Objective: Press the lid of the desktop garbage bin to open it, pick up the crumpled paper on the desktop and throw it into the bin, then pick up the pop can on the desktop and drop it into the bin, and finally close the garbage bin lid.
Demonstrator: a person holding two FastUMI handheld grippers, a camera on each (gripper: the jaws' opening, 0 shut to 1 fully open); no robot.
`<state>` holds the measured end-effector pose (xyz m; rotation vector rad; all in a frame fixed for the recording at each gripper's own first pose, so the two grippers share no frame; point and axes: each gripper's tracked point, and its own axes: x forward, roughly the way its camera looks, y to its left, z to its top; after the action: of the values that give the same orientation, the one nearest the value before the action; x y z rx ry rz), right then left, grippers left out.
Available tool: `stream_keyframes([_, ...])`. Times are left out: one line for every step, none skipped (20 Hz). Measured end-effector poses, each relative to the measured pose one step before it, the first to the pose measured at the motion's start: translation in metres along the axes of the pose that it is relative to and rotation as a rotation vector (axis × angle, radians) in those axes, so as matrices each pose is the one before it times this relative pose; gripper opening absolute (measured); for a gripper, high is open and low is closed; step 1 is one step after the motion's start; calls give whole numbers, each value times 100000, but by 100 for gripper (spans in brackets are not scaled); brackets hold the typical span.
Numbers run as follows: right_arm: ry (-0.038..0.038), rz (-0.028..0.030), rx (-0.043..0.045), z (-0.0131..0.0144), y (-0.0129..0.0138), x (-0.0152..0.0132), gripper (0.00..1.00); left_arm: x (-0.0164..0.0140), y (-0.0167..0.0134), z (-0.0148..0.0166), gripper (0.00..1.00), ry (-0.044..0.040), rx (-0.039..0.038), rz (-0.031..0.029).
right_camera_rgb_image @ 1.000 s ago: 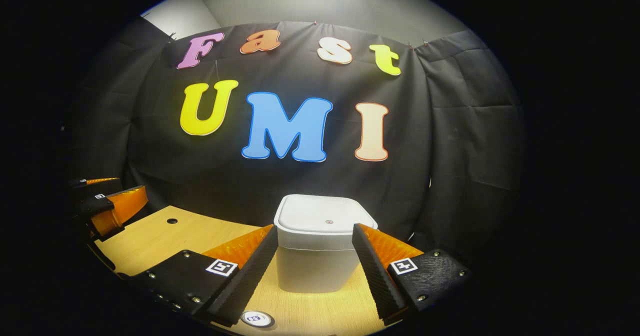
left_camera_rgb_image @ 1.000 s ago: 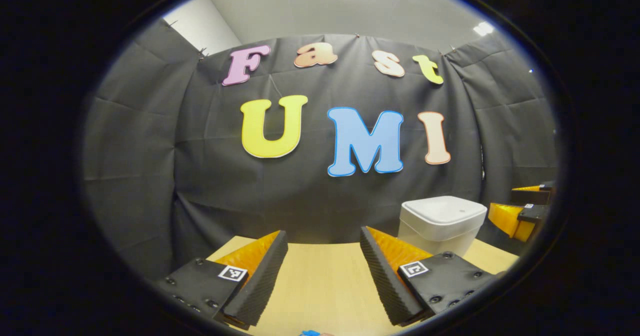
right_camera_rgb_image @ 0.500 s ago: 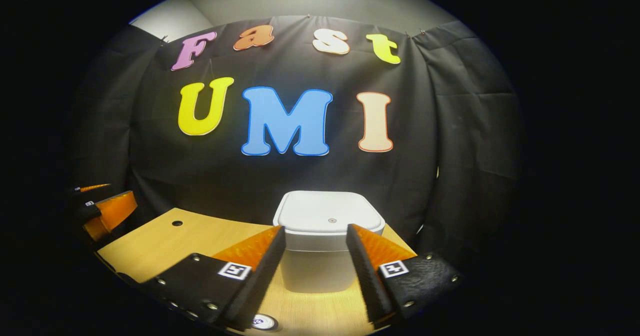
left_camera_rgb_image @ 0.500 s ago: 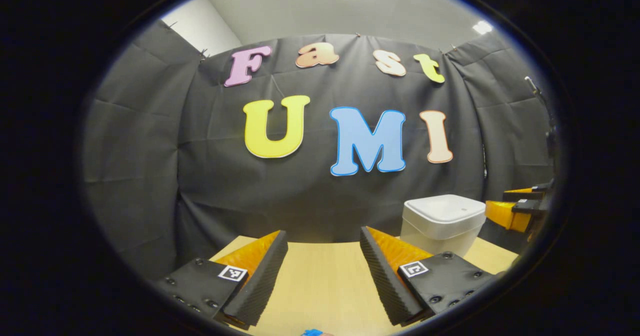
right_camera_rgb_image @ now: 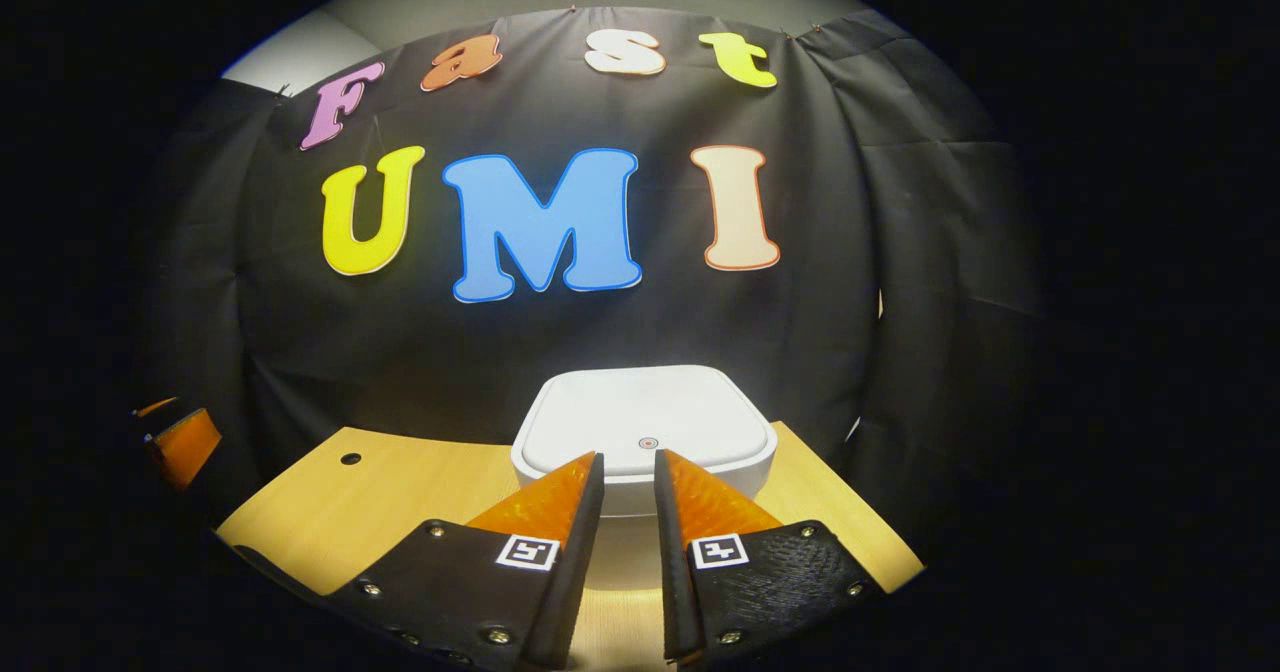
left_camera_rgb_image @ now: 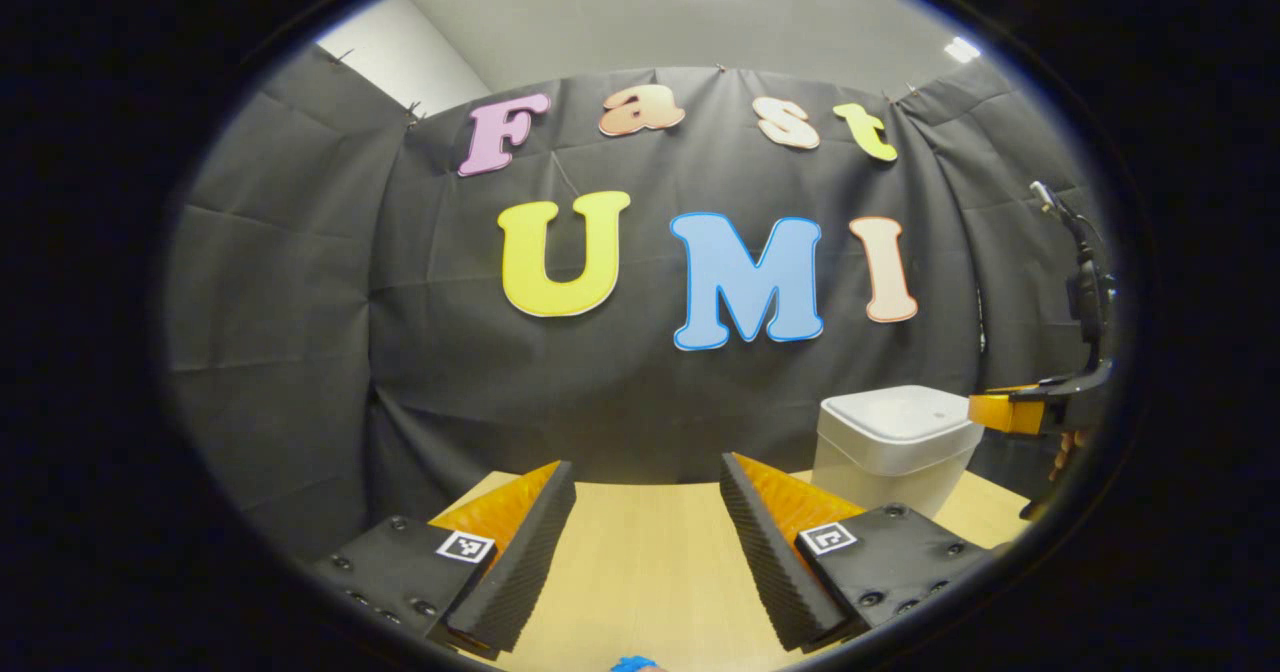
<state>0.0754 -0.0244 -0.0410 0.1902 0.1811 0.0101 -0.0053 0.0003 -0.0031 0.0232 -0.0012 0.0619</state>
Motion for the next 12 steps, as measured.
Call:
stream_keyframes([336,461,-252,42,-24,370,34,-22,41,48,100,-6,17,311])
stream_keyframes([62,167,-447,152,-27,164,34,10,32,-57,100,15,55,268])
stream_keyframes([-434,1032,-350,49,198,234,34,-18,-8,10,100,2,37,122])
stream_keyframes([-169,-5044,-394,273,-1137,215,34,54,-38,-136,100,22,76,154])
stream_keyframes([-127,-66,820,207,-379,238,22,-8,-68,-8,100,-70,-57,-44])
stream_keyframes([566,1581,995,125,240,286,9,-37,67,66,100,-93,-162,6])
stream_keyframes([443,560,474,-185,-125,128,9,0,22,-87,100,47,-224,2])
stream_keyframes([91,255,-268,-201,101,256,9,80,-94,-78,100,107,-350,-143])
stream_keyframes([-220,-693,428,-291,-318,550,8,4,12,-57,100,161,-325,-79])
stream_keyframes([1252,1567,56,889,-101,864,2,37,61,-137,100,135,-227,7])
stream_keyframes([1514,276,-212,-108,-138,948,2,-24,-40,-76,100,41,-236,61])
stream_keyframes([2215,1380,-174,-246,-47,828,2,4,42,80,95,-36,-130,13])
